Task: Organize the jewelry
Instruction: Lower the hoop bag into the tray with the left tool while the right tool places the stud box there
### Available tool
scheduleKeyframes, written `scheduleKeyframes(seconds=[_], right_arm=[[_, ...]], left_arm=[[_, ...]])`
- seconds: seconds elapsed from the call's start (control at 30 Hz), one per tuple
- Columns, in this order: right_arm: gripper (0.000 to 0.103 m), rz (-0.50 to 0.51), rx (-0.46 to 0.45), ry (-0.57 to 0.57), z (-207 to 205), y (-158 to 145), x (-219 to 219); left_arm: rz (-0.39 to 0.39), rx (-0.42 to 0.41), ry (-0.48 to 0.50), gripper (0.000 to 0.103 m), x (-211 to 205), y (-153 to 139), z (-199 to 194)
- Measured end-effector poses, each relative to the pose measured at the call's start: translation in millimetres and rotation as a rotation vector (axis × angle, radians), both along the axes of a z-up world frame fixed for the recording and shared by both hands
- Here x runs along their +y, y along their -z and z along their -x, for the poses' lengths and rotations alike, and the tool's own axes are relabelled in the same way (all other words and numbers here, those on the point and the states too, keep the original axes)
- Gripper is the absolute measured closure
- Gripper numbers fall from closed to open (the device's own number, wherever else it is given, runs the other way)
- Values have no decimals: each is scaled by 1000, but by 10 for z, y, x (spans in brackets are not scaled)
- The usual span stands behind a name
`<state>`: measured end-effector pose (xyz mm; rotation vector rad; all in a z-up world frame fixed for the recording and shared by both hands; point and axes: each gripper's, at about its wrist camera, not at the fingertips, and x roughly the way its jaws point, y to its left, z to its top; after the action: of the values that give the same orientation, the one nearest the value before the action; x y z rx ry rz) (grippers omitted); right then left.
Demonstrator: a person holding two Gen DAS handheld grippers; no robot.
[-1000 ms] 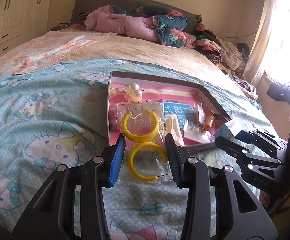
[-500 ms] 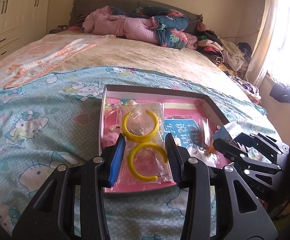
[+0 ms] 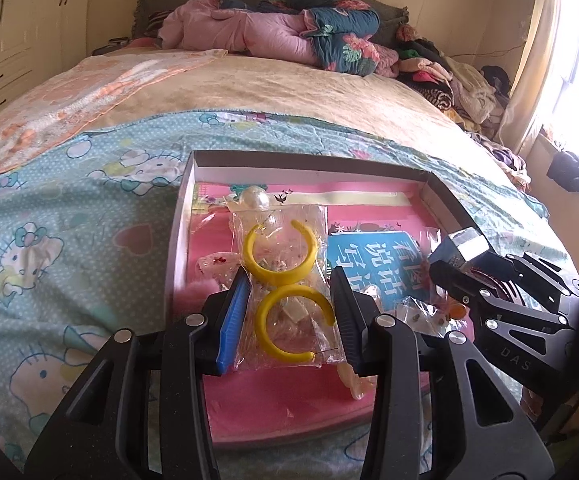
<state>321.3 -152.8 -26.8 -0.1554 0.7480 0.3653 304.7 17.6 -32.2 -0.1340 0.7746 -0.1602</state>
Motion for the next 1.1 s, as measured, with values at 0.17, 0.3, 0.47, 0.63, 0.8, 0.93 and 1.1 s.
scheduleKeyframes(seconds=[0.17, 0.3, 0.47, 0.63, 0.8, 0.93, 1.1], right_arm=[[60, 18, 36, -5, -75, 106, 56], [59, 8, 41, -9, -52, 131, 83], [54, -9, 48, -12, -7, 127, 63], [48, -28, 47, -10, 81, 97, 3], [35, -50, 28, -3, 216, 5, -88], [26, -80, 3, 16, 359, -94, -218], [14, -122, -43, 52, 576, -224, -378]], left_arm=[[-12, 24, 5, 70, -12, 69, -110], [-19, 35, 2, 70, -5, 105, -138], [-20, 38, 4, 65, 5, 123, -130], [-16, 37, 4, 57, 9, 117, -104], [-17, 21, 7, 45, 4, 54, -27], [-15, 6, 9, 39, -28, -10, 76], [-21, -34, 11, 27, -61, -119, 254]])
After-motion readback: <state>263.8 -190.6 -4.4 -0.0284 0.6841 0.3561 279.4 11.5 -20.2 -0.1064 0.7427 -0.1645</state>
